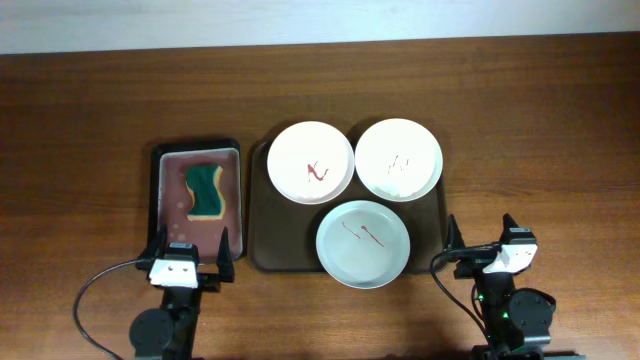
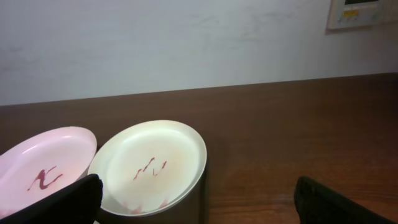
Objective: Clean dirty plates on tray and stack at the side
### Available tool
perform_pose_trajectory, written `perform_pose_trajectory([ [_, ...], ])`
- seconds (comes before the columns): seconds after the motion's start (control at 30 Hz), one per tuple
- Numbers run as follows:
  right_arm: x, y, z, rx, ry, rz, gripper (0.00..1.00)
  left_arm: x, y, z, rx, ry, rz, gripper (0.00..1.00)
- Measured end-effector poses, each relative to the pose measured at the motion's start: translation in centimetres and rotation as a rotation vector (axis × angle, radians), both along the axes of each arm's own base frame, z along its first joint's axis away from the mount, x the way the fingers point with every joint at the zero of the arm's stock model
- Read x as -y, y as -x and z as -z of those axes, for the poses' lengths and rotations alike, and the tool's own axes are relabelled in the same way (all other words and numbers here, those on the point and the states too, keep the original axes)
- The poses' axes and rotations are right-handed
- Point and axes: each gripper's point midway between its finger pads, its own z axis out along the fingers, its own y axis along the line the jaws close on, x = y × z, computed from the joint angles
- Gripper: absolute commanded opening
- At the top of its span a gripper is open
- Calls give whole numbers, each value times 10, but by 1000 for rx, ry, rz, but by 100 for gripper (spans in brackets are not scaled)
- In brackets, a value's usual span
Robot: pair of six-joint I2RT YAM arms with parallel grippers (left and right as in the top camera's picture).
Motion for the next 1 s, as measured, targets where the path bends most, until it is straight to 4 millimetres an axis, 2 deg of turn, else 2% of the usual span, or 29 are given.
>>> perform_pose_trajectory([
  [0.07, 0, 1, 2, -18, 0, -2, 99, 0, 1, 3, -53, 0, 0, 99],
  [0.2, -3, 7, 16, -184, -2, -15, 99, 0, -1, 0, -182, -2, 0, 99],
  [0.23, -4, 7, 14, -219, -4, -23, 99, 0, -2, -3, -202, -2, 1, 99],
  [0.37, -10, 2, -18, -322, -13, -57, 99, 0, -6, -20, -325, -6, 1, 99],
  [0.47, -12, -8, -27, -439, -19, -66, 99, 0, -13, -19, -464, -7, 2, 100],
  [0.6, -17, -16, -21, -641, -35, -91, 99, 0, -21, -20, -651, -11, 4, 99],
  [0.7, -23, -20, -15, -812, -60, -120, 99, 2, -16, -20, -822, -8, 12, 100],
  [0.77, -26, -22, -10, -899, -74, -133, 99, 10, -16, -23, -918, 16, 52, 99],
  [0.9, -44, -28, -11, -963, -139, -227, 99, 28, -27, -17, -982, 78, 147, 99],
  [1.0, -50, -33, -12, -955, -161, -262, 99, 33, -54, -23, -902, 99, 169, 100],
])
